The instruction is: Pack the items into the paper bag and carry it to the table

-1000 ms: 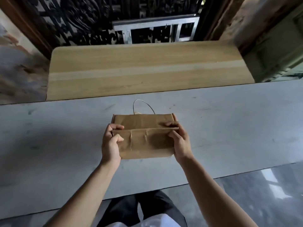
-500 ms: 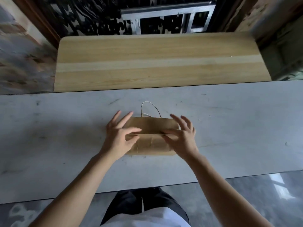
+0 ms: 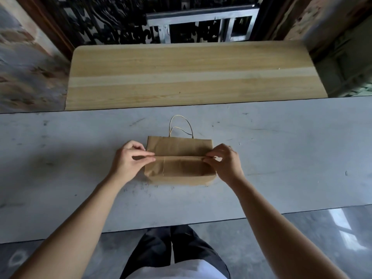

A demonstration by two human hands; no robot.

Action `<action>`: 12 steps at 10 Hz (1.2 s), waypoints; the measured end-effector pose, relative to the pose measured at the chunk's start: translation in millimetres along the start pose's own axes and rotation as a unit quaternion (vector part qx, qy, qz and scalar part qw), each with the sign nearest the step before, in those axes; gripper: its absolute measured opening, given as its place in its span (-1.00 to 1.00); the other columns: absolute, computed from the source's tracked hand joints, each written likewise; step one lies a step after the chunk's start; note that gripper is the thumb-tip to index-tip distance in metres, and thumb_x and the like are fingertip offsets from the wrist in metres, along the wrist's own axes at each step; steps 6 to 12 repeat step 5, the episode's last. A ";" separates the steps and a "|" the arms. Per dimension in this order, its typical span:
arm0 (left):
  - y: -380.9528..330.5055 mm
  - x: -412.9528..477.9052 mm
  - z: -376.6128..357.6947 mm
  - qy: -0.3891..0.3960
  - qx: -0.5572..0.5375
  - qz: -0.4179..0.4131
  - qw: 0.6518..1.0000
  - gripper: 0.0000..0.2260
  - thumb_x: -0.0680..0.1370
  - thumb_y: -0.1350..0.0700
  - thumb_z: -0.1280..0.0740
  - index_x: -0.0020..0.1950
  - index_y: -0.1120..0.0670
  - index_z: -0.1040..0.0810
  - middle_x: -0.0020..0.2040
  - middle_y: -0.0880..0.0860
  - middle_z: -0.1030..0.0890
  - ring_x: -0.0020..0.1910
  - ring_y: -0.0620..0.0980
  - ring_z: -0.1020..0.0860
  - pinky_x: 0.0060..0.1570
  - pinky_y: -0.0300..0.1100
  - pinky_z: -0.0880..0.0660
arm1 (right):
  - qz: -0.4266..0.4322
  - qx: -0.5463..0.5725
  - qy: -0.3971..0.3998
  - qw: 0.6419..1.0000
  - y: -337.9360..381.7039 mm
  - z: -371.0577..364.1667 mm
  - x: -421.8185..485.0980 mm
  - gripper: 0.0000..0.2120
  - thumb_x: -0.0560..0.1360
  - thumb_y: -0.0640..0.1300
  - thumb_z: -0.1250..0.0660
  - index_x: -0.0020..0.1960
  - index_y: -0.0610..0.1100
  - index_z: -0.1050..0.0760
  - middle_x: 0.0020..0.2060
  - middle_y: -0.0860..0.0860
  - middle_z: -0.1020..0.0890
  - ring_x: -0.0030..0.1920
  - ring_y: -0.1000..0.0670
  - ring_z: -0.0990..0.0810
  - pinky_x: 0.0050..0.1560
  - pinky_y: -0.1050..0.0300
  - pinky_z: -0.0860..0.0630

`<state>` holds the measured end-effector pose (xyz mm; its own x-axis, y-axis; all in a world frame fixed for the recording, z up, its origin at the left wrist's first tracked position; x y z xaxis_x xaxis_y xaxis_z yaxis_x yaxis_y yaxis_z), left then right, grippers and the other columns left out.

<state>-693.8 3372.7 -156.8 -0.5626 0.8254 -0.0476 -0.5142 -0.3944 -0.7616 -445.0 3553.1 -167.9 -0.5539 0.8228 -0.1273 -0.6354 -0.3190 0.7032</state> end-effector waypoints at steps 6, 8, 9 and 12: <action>-3.2 -70.9 14.5 0.037 -0.222 0.216 0.950 -0.70 0.55 0.31 -0.33 0.17 -0.02 -0.64 0.16 0.11 -0.60 0.05 0.07 -0.60 0.07 -0.02 -0.57 | -0.110 0.012 -0.010 0.994 3.1 16.4 -76.6 -0.58 0.47 -0.08 -0.35 0.32 0.01 -0.47 0.01 0.02 -0.62 -0.06 -0.03 -0.57 -0.29 0.25 -0.44; -3.2 -70.9 14.5 0.037 -0.222 0.216 0.950 -0.70 0.55 0.31 -0.33 0.17 -0.02 -0.64 0.16 0.11 -0.60 0.05 0.07 -0.60 0.07 -0.02 -0.57 | -0.110 0.012 -0.010 0.994 3.1 16.4 -76.6 -0.58 0.47 -0.08 -0.35 0.32 0.01 -0.47 0.01 0.02 -0.62 -0.06 -0.03 -0.57 -0.29 0.25 -0.44; -3.2 -70.9 14.5 0.037 -0.222 0.216 0.950 -0.70 0.55 0.31 -0.33 0.17 -0.02 -0.64 0.16 0.11 -0.60 0.05 0.07 -0.60 0.07 -0.02 -0.57 | -0.110 0.012 -0.010 0.994 3.1 16.4 -76.6 -0.58 0.47 -0.08 -0.35 0.32 0.01 -0.47 0.01 0.02 -0.62 -0.06 -0.03 -0.57 -0.29 0.25 -0.44; -3.2 -70.9 14.5 0.037 -0.222 0.216 0.950 -0.70 0.55 0.31 -0.33 0.17 -0.02 -0.64 0.16 0.11 -0.60 0.05 0.07 -0.60 0.07 -0.02 -0.57 | -0.110 0.012 -0.010 0.994 3.1 16.4 -76.6 -0.58 0.47 -0.08 -0.35 0.32 0.01 -0.47 0.01 0.02 -0.62 -0.06 -0.03 -0.57 -0.29 0.25 -0.44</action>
Point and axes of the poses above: each hand's wrist, its own x-axis towards the middle knuckle, its own z-axis out of the back of the hand, y = z × x, the point moved 9 cm from there along x, towards the middle knuckle
